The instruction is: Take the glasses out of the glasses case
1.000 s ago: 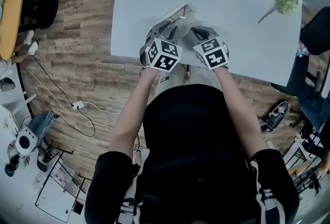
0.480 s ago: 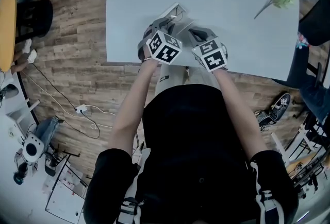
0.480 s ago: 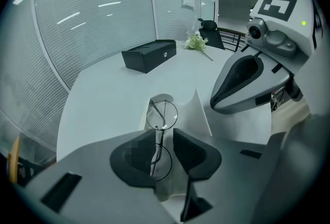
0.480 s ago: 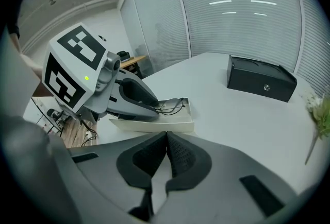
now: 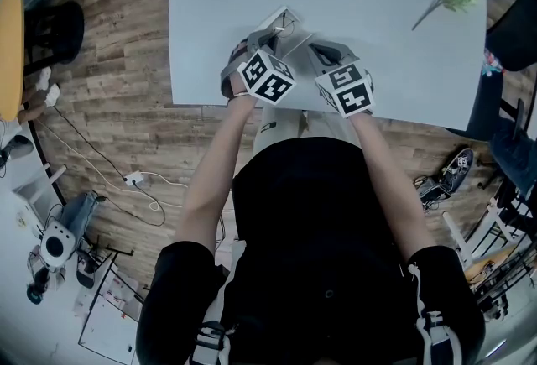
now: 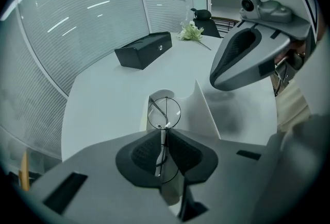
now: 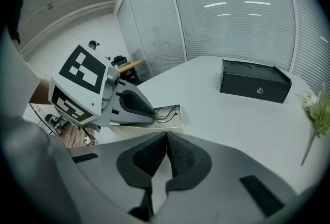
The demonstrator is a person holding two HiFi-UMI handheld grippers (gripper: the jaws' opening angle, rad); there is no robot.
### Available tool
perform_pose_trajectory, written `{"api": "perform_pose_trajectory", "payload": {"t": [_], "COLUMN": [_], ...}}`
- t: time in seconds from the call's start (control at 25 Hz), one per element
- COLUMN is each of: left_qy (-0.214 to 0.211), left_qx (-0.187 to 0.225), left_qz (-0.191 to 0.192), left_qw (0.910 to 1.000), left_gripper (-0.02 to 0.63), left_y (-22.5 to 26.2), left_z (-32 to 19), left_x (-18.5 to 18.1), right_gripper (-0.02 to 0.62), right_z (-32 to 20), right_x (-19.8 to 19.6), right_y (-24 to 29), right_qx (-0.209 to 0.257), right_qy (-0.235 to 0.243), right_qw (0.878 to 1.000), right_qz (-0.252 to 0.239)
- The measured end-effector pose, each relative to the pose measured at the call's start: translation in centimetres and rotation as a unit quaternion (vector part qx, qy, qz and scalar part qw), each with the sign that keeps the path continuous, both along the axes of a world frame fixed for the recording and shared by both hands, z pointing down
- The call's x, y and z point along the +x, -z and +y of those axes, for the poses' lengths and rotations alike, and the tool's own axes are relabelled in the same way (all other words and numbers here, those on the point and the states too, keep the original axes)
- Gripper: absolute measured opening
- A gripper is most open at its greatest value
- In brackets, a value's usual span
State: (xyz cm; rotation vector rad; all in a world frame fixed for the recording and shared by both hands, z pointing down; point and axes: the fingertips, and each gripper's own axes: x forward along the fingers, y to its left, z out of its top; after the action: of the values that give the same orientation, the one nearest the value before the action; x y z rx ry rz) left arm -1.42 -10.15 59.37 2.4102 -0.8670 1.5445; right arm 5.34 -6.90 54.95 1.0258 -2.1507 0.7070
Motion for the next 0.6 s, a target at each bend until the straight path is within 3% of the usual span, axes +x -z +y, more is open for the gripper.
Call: {"api": "perform_pose_trajectory", "payload": {"t": [0.24,0.6], "left_qy": [-0.02,-0.041], "left_qx": [0.012,0.029], "left_qz": [-0.026,-0.036], "left_qw": [0.9994,0.9981], "left_gripper": [0.04,0.031], "left_y": [0.2,0.8], "left_z": [0.3,1.2], "left_x": [0.0,-0.1], "right_gripper": [0.018,0.018], "right_z": [0.3,1.4], "right_x": [0.1,0.7], "right_y": [0.6,1.6], "right_qx": [0.004,0.016], "right_qy": [-0.006,-0.023], "right_qw": [1.0,1.0], "right_qz": [0.0,-0.002]}}
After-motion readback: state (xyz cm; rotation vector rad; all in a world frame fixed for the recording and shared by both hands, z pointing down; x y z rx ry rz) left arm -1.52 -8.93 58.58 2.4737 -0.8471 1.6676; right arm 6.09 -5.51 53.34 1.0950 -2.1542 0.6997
